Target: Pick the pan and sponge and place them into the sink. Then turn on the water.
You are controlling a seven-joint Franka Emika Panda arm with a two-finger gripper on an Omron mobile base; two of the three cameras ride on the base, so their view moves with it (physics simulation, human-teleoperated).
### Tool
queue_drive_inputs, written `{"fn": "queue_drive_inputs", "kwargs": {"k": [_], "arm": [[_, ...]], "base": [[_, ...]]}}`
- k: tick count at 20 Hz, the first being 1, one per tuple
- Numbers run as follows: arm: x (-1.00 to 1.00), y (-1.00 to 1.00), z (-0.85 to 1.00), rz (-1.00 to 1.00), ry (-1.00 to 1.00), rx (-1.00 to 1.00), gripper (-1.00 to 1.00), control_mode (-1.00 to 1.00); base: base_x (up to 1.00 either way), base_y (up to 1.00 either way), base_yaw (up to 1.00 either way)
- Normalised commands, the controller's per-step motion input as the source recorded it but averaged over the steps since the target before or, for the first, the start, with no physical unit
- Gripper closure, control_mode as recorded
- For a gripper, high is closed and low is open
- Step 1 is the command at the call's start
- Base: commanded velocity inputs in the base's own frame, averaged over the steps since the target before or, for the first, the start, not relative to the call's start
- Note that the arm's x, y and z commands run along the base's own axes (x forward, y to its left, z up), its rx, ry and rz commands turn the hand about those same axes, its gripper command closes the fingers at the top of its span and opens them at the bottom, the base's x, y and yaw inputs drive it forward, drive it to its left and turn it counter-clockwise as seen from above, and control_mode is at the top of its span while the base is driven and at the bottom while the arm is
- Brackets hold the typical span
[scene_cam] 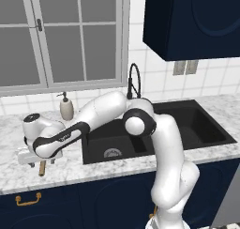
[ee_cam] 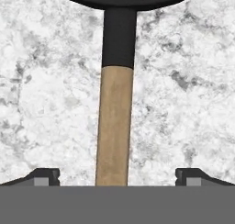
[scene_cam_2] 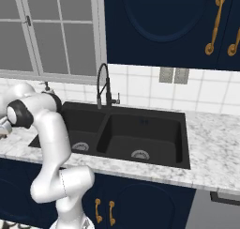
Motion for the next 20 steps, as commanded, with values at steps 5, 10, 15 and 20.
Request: {"fn": "queue_drive_inputs", "kwargs": {"k": [5, 10, 15, 20], "arm": [[0.18, 0.13, -0.46, -0.04, 0.0, 0.0, -1.0, -1.0], [0.1, 0.26, -0.25, -0.04, 0.0, 0.0, -1.0, -1.0], [0.01, 0.03, -0.05, 0.0, 0.0, 0.0, 1.0, -1.0], [-0.11, 0.01, 0.07, 0.0, -0.02, 0.0, 1.0, -1.0]], "base": [[0.0, 0.0, 0.0], [0.0, 0.0, 0.0], [0.0, 0.0, 0.0], [0.0, 0.0, 0.0]]}}
